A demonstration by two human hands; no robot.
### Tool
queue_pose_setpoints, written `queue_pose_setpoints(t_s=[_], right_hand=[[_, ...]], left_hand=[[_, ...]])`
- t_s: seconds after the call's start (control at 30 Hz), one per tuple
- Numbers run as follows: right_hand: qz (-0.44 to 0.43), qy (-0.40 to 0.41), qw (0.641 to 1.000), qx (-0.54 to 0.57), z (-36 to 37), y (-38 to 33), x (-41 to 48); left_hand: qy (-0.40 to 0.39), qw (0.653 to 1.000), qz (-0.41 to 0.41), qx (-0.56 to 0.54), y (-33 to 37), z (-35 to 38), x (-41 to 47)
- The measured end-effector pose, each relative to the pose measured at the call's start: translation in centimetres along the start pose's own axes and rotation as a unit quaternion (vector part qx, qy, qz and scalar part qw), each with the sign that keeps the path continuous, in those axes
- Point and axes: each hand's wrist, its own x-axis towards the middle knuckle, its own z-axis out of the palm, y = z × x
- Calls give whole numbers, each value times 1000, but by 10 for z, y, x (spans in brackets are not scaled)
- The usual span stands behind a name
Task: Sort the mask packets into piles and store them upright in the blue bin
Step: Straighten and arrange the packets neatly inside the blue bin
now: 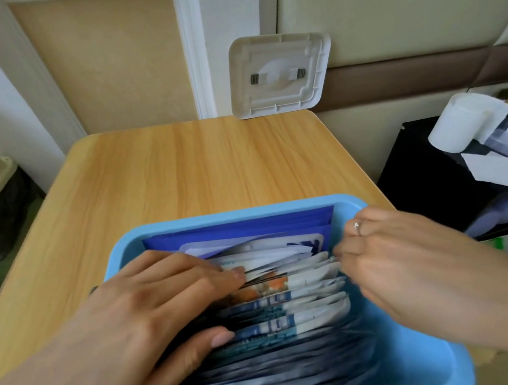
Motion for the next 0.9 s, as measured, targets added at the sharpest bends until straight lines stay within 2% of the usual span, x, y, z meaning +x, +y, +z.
queue_pose_setpoints(t_s=[0.07,0.23,0.37,0.43,0.6,0.7,0.77,0.9], right_hand=[[33,-11,999,14,-1,1,3],[101,91,985,105,4,0,6],[172,134,951,219,-3,1,7],[181,142,935,270,-10,4,11],[186,-7,891,413,-23,6,31],[178,-56,863,470,-19,11,44],[170,-77,859,477,-16,13,50],[140,-92,870,463,-10,11,49]], left_hand=[[22,1000,-4,7,4,1,3],[-23,999,-45,1,5,-2,-6],[-52,997,-59,14,0,-5,-8],[-68,996,-56,1,0,-7,-6],[-113,992,-31,-37,3,-14,-6],[-132,991,-17,-27,4,-16,-5],[-145,989,-26,-23,5,-17,-5],[-95,993,-36,-58,14,-15,0]])
